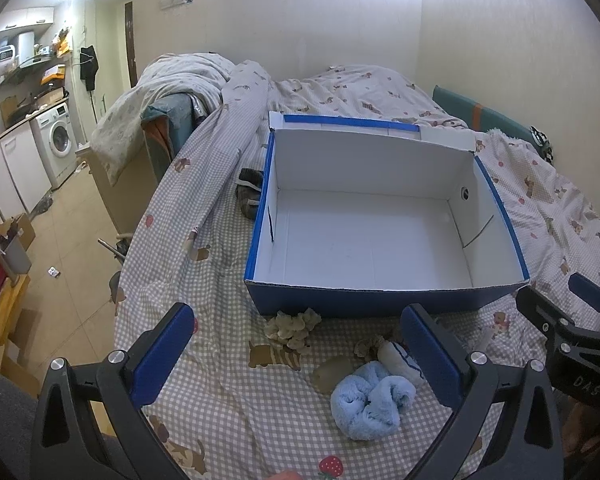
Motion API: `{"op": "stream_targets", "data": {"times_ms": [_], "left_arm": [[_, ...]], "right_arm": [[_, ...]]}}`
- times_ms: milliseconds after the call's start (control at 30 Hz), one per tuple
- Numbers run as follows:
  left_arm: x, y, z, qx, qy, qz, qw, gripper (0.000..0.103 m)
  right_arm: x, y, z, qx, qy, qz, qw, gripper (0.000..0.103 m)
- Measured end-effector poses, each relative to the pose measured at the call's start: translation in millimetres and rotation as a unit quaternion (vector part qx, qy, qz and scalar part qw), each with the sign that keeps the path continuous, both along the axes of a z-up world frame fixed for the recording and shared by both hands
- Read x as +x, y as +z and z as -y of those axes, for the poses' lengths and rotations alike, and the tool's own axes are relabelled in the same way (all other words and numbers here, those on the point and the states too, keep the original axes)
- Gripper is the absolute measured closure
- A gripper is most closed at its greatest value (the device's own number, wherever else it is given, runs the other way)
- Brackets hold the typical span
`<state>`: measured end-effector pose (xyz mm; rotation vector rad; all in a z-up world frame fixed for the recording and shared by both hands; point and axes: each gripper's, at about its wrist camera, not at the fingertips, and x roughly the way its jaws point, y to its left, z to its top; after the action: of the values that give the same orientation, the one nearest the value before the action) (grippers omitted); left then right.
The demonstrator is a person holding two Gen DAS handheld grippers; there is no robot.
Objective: Organize soft objects
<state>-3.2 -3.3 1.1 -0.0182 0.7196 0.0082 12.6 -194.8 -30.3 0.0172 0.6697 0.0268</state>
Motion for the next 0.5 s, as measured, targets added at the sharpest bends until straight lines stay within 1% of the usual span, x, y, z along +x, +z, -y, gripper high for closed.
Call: {"op": "stream_targets", "data": {"times_ms": [500], "left_arm": [[1.9,-2.4,-0.8,-0.001,0.001,-0.004,1.0,0.0]], "right_arm": [[-2.2,-1.3,-1.1,-0.002,0.0,0.0,1.0,0.0]]}}
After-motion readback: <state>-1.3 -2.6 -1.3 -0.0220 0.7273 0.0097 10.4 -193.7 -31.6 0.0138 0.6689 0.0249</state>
